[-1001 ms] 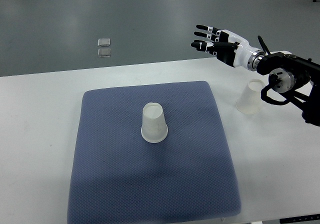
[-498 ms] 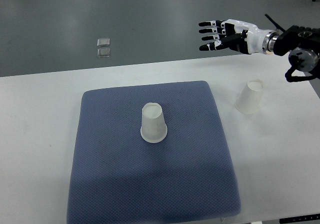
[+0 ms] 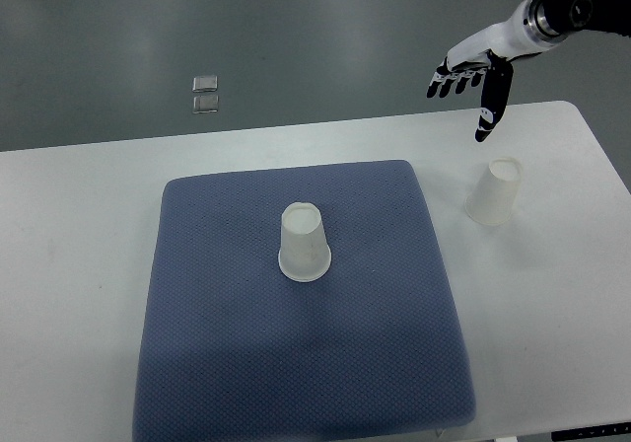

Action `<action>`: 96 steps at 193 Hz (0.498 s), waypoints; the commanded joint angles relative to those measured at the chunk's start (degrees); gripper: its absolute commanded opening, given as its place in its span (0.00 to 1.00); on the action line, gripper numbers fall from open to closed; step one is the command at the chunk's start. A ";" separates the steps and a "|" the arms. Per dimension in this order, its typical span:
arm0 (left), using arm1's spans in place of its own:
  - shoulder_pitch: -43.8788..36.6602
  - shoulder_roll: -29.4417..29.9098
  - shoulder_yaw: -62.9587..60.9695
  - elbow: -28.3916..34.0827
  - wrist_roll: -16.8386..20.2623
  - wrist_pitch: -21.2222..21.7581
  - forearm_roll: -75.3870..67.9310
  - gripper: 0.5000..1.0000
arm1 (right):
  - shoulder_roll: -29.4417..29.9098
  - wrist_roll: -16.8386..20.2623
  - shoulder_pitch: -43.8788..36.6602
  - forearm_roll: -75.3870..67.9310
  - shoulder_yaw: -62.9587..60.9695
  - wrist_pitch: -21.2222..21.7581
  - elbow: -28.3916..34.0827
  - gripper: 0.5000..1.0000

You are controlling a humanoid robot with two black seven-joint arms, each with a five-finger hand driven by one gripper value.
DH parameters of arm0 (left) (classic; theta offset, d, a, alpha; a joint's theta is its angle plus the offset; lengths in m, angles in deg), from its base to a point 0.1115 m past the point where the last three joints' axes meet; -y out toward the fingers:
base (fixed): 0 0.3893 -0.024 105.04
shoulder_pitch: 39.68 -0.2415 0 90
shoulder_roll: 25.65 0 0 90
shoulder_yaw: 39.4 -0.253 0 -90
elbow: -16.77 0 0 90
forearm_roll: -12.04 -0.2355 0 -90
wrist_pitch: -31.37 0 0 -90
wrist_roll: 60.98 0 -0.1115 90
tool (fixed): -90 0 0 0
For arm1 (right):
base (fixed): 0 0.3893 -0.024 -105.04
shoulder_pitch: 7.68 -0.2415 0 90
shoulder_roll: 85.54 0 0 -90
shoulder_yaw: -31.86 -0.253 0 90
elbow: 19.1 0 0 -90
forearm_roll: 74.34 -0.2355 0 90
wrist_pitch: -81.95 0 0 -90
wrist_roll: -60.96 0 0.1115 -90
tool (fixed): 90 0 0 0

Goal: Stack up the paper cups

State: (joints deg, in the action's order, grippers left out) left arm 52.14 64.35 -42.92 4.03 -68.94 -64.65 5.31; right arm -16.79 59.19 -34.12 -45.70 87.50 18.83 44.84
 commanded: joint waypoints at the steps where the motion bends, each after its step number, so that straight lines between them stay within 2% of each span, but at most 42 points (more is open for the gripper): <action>1: -0.06 0.00 0.01 -0.01 0.14 -0.05 -0.03 1.00 | 2.00 0.01 -4.67 0.10 2.54 5.12 1.55 0.85; 11: 0.02 0.00 0.01 -0.09 0.23 -0.05 -0.03 1.00 | 2.00 -0.17 -7.92 -0.16 2.63 8.13 2.42 0.85; 55: -0.06 0.00 0.01 -2.11 0.23 -0.05 0.06 1.00 | 1.38 -0.43 -19.26 -0.69 7.46 8.13 8.05 0.84; 96: -0.06 0.00 0.09 -2.11 0.23 -0.05 0.06 1.00 | 1.20 -0.34 -25.50 -5.70 10.98 8.13 11.83 0.84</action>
State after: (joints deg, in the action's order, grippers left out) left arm 52.07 64.35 -42.92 1.86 -68.71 -64.70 5.33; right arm -15.55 58.75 -56.89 -48.03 96.83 26.96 55.39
